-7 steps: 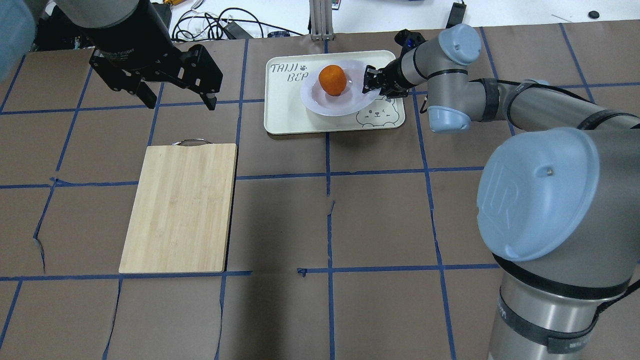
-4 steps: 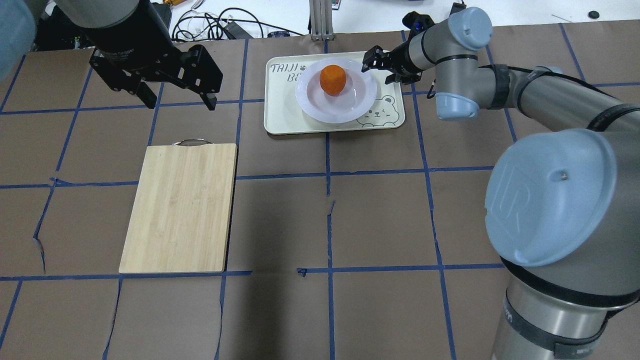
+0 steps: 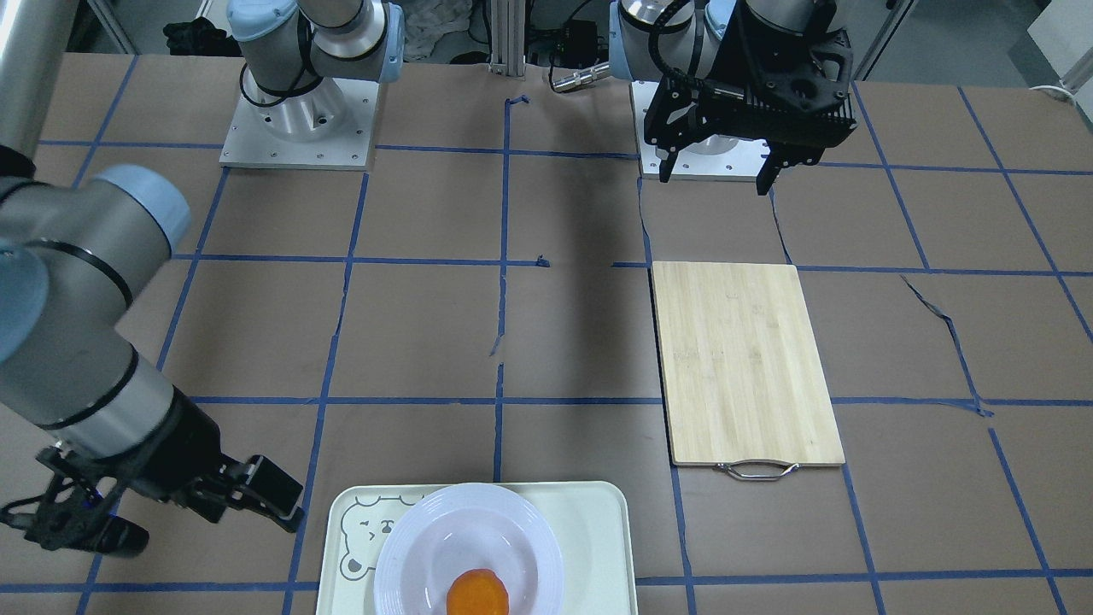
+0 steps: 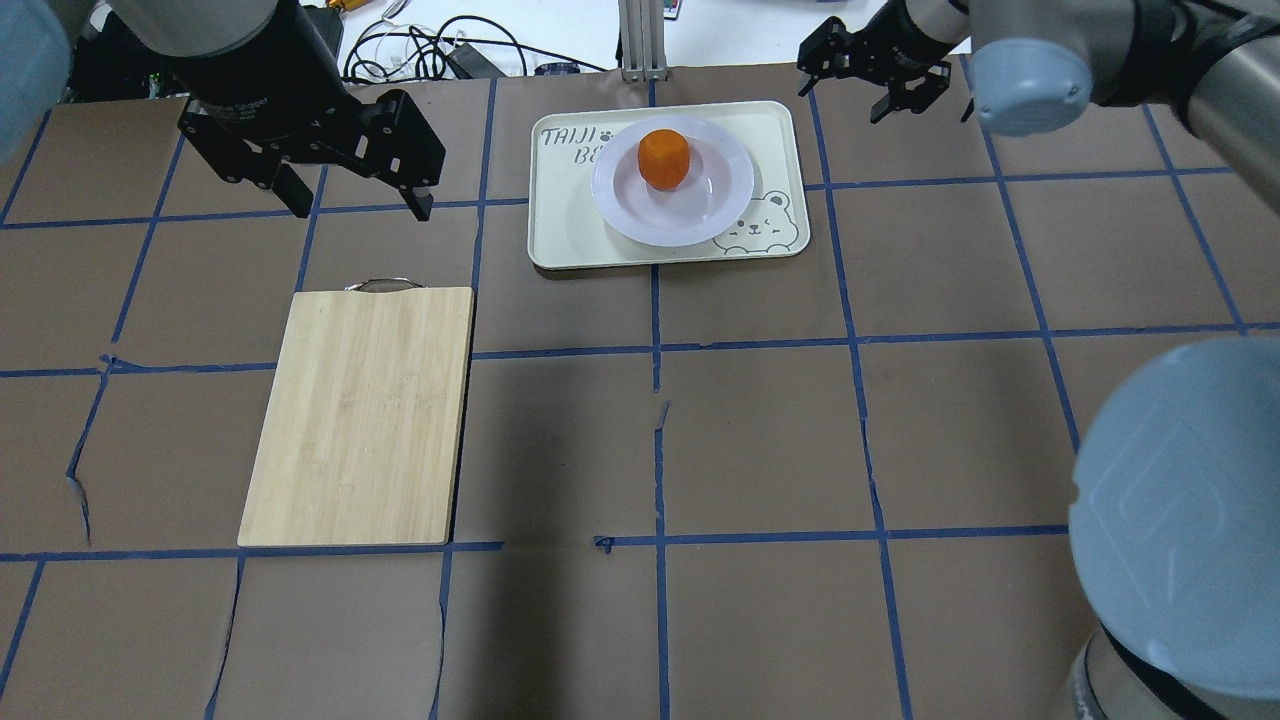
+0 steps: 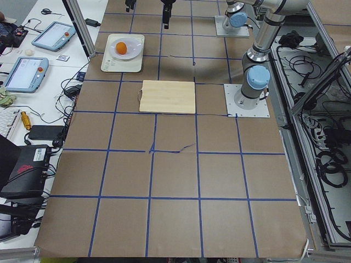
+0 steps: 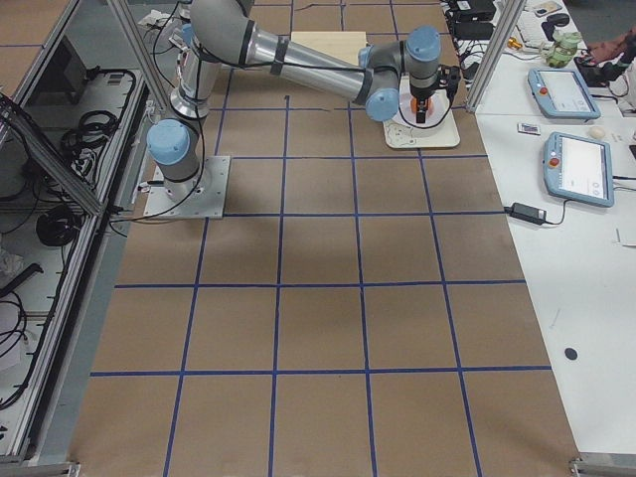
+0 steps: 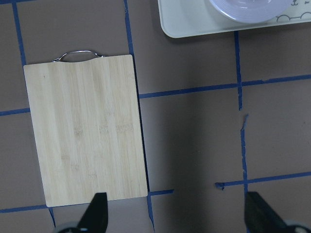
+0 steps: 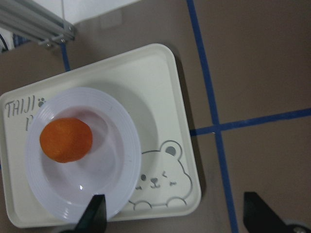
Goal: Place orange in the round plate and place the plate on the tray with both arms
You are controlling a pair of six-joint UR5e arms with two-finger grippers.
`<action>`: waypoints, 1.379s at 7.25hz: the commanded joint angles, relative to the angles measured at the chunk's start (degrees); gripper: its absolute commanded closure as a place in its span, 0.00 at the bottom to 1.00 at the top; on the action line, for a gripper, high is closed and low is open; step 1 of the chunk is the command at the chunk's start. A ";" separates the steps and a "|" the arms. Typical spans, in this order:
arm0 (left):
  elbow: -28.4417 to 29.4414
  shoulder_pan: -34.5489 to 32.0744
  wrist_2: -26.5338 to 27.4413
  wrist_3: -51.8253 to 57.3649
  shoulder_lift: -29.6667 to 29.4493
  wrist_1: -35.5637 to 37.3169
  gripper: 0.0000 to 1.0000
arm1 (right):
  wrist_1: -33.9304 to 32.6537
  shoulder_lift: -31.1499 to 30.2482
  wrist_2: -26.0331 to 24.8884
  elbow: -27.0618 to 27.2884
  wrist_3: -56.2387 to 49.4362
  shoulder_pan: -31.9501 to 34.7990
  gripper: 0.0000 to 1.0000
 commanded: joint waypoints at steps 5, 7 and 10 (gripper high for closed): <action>0.00 0.04 0.45 0.09 0.00 -0.03 0.00 | 27.58 -22.66 -18.26 5.96 -10.75 4.69 0.00; 0.00 0.04 0.36 0.09 0.00 -0.03 0.00 | 23.98 -22.23 -18.21 6.95 -11.72 4.78 0.00; 0.00 0.04 0.36 0.00 0.00 -0.03 0.00 | 22.57 -22.14 -18.03 7.39 -11.46 4.69 0.00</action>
